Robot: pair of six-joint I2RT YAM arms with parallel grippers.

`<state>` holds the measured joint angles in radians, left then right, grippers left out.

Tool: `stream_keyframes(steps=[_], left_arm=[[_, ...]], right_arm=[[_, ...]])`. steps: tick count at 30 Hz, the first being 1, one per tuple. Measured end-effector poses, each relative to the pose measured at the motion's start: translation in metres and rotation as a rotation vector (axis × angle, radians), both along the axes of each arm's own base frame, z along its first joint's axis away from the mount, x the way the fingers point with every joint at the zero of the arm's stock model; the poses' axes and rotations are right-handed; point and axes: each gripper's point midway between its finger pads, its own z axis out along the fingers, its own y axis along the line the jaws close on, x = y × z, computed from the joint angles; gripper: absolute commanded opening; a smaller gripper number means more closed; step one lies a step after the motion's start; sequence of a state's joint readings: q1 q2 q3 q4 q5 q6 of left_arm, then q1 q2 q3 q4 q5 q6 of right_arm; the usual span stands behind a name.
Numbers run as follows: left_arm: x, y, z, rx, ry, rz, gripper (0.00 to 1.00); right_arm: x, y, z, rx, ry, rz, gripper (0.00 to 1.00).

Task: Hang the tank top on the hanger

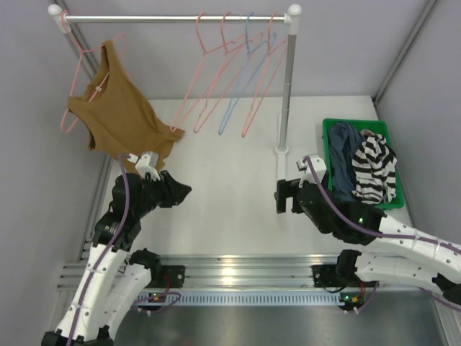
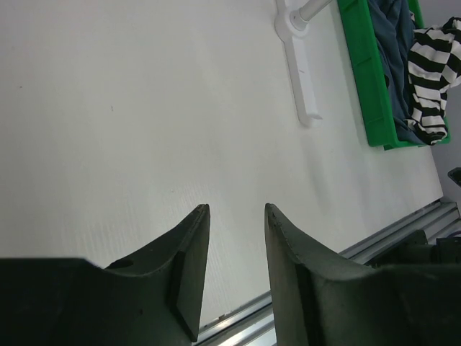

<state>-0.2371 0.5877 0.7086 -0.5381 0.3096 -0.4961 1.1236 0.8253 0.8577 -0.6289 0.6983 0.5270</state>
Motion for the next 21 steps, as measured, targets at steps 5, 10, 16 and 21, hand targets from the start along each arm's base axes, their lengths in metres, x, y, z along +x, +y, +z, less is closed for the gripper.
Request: stream_keyframes(steps=[5, 10, 16, 21], left_arm=[[-0.001, -0.001, 0.000, 0.000, 0.000, -0.005, 0.41], [-0.001, -0.002, -0.003, 0.001, 0.006, -0.009, 0.41], [0.001, -0.007, -0.010, 0.015, 0.034, -0.026, 0.41], [-0.001, -0.013, -0.015, 0.021, 0.047, -0.049, 0.41]], right_arm=[[0.000, 0.000, -0.003, -0.013, 0.008, 0.001, 1.00], [0.004, 0.006, -0.008, -0.059, 0.062, 0.005, 1.00], [0.055, -0.035, -0.003, -0.040, 0.175, -0.189, 1.00], [0.089, -0.109, 0.021, 0.019, 0.199, -0.439, 1.00]])
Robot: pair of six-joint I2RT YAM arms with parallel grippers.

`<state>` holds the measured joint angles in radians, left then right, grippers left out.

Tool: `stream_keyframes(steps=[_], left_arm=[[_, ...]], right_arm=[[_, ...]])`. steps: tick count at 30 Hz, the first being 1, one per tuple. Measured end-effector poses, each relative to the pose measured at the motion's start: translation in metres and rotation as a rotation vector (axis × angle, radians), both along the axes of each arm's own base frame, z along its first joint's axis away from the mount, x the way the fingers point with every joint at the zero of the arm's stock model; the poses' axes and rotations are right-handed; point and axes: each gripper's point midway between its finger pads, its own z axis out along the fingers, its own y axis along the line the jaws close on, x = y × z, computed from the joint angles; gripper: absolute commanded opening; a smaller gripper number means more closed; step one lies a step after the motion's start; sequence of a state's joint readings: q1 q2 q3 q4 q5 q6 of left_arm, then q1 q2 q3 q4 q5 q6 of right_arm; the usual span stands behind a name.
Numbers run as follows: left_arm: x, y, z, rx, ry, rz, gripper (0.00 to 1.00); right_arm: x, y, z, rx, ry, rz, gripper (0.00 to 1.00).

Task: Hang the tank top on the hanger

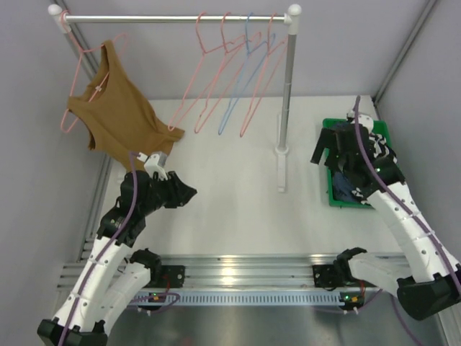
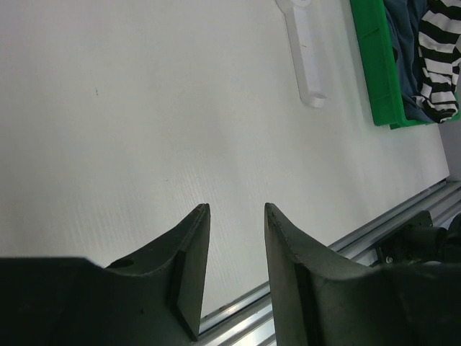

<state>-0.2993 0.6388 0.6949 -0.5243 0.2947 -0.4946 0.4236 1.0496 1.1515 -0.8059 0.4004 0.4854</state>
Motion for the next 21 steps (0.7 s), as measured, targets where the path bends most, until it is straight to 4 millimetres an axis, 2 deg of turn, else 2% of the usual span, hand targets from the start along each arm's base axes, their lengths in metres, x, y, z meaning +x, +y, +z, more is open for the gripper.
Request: stream_keyframes(steps=[4, 6, 9, 15, 21], left_arm=[[0.000, -0.002, 0.000, -0.002, -0.007, -0.010, 0.41], [0.001, -0.003, 0.000, -0.004, -0.014, -0.013, 0.41], [0.001, -0.004, -0.001, -0.004, -0.016, -0.020, 0.41], [-0.002, -0.007, 0.001, -0.009, -0.023, -0.050, 0.41], [-0.005, -0.008, 0.005, -0.017, -0.044, -0.063, 0.41]], right_arm=[[0.010, -0.047, 0.011, 0.024, -0.002, -0.139, 1.00], [0.014, -0.075, 0.005, 0.023, 0.022, -0.225, 1.00], [0.021, -0.110, -0.014, 0.028, 0.090, -0.330, 1.00], [0.047, -0.151, -0.056, -0.007, 0.222, -0.445, 0.98], [0.077, -0.179, -0.080, -0.072, 0.292, -0.511, 0.93]])
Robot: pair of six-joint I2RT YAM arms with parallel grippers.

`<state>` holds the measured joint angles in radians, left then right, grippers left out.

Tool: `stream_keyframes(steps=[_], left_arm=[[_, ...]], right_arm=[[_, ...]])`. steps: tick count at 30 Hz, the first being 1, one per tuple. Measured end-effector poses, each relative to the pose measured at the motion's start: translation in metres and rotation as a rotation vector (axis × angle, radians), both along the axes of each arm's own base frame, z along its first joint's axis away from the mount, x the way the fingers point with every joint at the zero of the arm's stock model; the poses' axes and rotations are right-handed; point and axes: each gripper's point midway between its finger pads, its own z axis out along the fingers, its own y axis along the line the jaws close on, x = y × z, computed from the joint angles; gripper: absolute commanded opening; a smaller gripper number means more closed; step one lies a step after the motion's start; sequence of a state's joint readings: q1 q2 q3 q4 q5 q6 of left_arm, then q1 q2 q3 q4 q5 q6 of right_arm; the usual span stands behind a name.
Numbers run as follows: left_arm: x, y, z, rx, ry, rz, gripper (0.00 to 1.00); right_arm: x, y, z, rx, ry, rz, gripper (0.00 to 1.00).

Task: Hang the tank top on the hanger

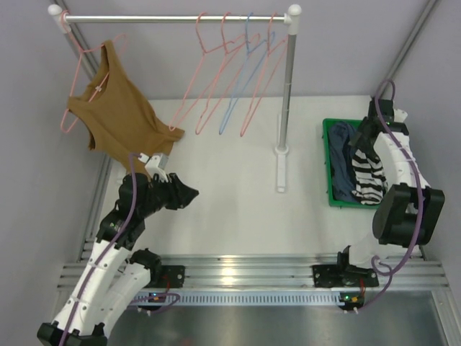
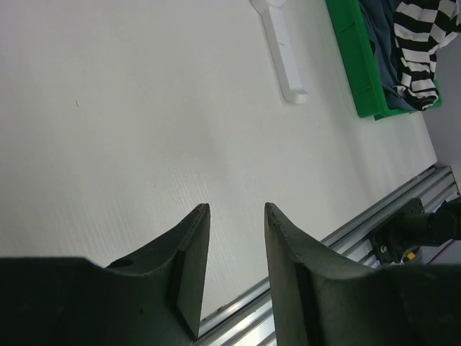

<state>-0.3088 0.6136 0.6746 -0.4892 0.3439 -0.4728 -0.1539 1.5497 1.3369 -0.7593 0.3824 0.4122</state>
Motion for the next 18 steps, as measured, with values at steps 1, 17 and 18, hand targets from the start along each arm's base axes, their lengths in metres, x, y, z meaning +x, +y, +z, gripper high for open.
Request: stream_keyframes(steps=[1, 17, 18], left_arm=[[0.000, 0.000, 0.001, -0.001, -0.003, -0.002, 0.41], [-0.004, -0.007, 0.004, -0.020, -0.013, -0.053, 0.41], [-0.005, -0.008, 0.004, -0.021, -0.012, -0.056, 0.41]], right_arm=[[0.003, -0.004, -0.002, -0.013, 0.010, -0.007, 0.92], [0.022, -0.014, 0.030, -0.066, 0.004, 0.029, 0.00], [0.022, -0.010, 0.041, -0.050, -0.017, 0.044, 0.00]])
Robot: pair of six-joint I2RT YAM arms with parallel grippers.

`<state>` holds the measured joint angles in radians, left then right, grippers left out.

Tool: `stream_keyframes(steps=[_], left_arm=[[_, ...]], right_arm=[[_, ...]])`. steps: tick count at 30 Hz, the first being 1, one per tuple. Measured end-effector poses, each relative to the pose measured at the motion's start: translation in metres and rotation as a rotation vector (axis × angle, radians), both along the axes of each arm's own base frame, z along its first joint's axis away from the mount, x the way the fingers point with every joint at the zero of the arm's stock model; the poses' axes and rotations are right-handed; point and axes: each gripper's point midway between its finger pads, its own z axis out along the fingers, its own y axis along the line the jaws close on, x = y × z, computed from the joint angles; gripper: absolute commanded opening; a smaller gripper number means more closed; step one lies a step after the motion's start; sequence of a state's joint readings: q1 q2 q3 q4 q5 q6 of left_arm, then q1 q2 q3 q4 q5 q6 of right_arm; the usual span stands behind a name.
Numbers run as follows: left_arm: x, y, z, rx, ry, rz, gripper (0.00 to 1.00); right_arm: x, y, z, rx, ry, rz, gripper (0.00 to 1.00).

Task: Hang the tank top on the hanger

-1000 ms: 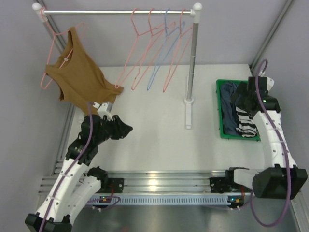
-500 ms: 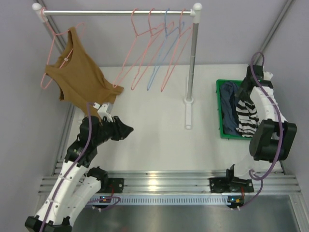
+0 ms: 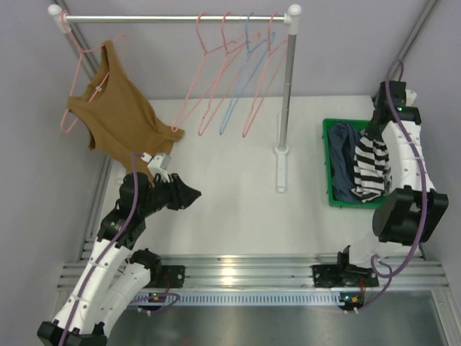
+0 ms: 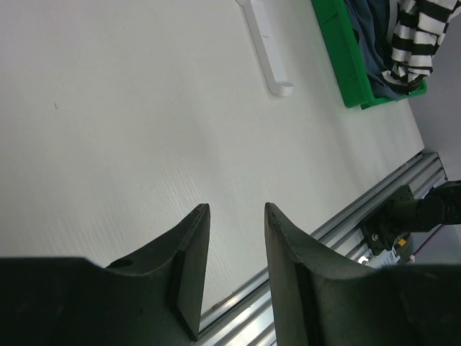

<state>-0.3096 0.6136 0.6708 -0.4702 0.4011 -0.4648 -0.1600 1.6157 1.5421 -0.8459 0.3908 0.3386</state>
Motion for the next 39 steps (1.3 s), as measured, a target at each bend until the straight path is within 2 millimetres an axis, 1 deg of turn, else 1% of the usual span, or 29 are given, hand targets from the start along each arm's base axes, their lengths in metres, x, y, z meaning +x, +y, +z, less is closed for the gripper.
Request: stream_keyframes(steps=[1, 2, 3, 4, 5, 8, 10, 11, 12, 13, 14, 15, 17, 18, 19, 21, 23, 26, 28, 30, 31, 33, 34, 36, 37, 38, 39], left_arm=[[0.000, 0.000, 0.000, 0.000, 0.000, -0.002, 0.41], [0.000, 0.000, 0.000, -0.001, 0.000, -0.003, 0.41], [0.000, 0.000, -0.001, 0.001, 0.004, -0.003, 0.41], [0.000, -0.001, -0.001, 0.001, 0.005, -0.003, 0.41], [0.000, -0.001, -0.001, 0.001, 0.005, -0.003, 0.41], [0.001, -0.001, -0.002, 0.002, 0.008, -0.003, 0.41], [0.001, -0.001, -0.002, 0.003, 0.009, -0.003, 0.42], [0.001, -0.001, -0.002, 0.003, 0.009, -0.003, 0.42], [0.001, -0.001, -0.002, 0.003, 0.009, -0.003, 0.42], [0.001, -0.001, -0.002, 0.003, 0.009, -0.003, 0.42], [0.001, -0.001, -0.002, 0.004, 0.009, -0.003, 0.42], [0.001, -0.001, -0.002, 0.004, 0.009, -0.004, 0.42], [0.001, -0.001, -0.003, 0.005, 0.010, -0.004, 0.42], [0.001, -0.001, -0.003, 0.005, 0.011, -0.004, 0.42], [0.001, -0.001, -0.003, 0.006, 0.012, -0.004, 0.42], [0.002, -0.001, -0.004, 0.007, 0.017, -0.004, 0.42], [0.002, -0.001, -0.006, 0.009, 0.023, -0.004, 0.42], [0.004, -0.002, -0.010, 0.014, 0.041, -0.003, 0.42], [0.005, -0.002, -0.014, 0.018, 0.059, 0.000, 0.42], [0.008, -0.001, -0.018, 0.022, 0.083, 0.012, 0.42], [0.010, -0.001, -0.021, 0.025, 0.096, 0.021, 0.42], [0.012, 0.000, -0.027, 0.022, 0.121, 0.040, 0.42], [0.013, 0.000, -0.031, 0.019, 0.135, 0.049, 0.42], [0.013, -0.001, -0.040, 0.008, 0.164, 0.062, 0.43], [0.012, -0.001, -0.046, 0.003, 0.184, 0.068, 0.43], [0.012, -0.002, -0.051, -0.002, 0.197, 0.073, 0.43], [0.013, -0.002, -0.057, -0.010, 0.215, 0.080, 0.43]], right_arm=[[0.000, 0.006, 0.017, 0.020, -0.029, 0.023, 0.00], [0.001, 0.012, 0.041, 0.040, -0.076, 0.050, 0.00], [0.001, 0.018, 0.054, 0.049, -0.106, 0.068, 0.00], [0.001, 0.026, 0.077, 0.064, -0.156, 0.099, 0.00], [-0.001, 0.034, 0.104, 0.075, -0.221, 0.129, 0.00], [-0.016, 0.060, 0.170, 0.093, -0.381, 0.218, 0.00], [-0.030, 0.080, 0.205, 0.106, -0.471, 0.286, 0.00], [-0.038, 0.090, 0.218, 0.115, -0.506, 0.322, 0.00], [-0.045, 0.100, 0.226, 0.125, -0.527, 0.353, 0.00], [-0.053, 0.112, 0.231, 0.137, -0.540, 0.389, 0.00], [-0.058, 0.123, 0.233, 0.148, -0.545, 0.417, 0.00], [-0.063, 0.138, 0.232, 0.164, -0.547, 0.460, 0.00], [-0.070, 0.166, 0.217, 0.201, -0.520, 0.531, 0.00], [-0.074, 0.180, 0.204, 0.225, -0.491, 0.566, 0.00], [-0.077, 0.194, 0.184, 0.247, -0.450, 0.594, 0.00], [-0.084, 0.213, 0.144, 0.285, -0.372, 0.627, 0.00], [-0.095, 0.239, 0.093, 0.320, -0.270, 0.671, 0.00], [-0.123, 0.283, 0.024, 0.359, -0.124, 0.760, 0.00], [-0.152, 0.312, -0.015, 0.379, -0.039, 0.834, 0.02], [-0.183, 0.336, -0.046, 0.401, 0.027, 0.899, 0.04], [-0.199, 0.343, -0.061, 0.408, 0.060, 0.916, 0.07], [-0.224, 0.352, -0.083, 0.429, 0.094, 0.937, 0.14], [-0.235, 0.352, -0.093, 0.440, 0.109, 0.936, 0.22], [-0.254, 0.347, -0.109, 0.455, 0.140, 0.923, 0.35], [-0.263, 0.342, -0.115, 0.459, 0.151, 0.910, 0.48], [-0.268, 0.337, -0.117, 0.459, 0.153, 0.894, 0.55], [-0.272, 0.333, -0.116, 0.461, 0.146, 0.880, 0.67]])
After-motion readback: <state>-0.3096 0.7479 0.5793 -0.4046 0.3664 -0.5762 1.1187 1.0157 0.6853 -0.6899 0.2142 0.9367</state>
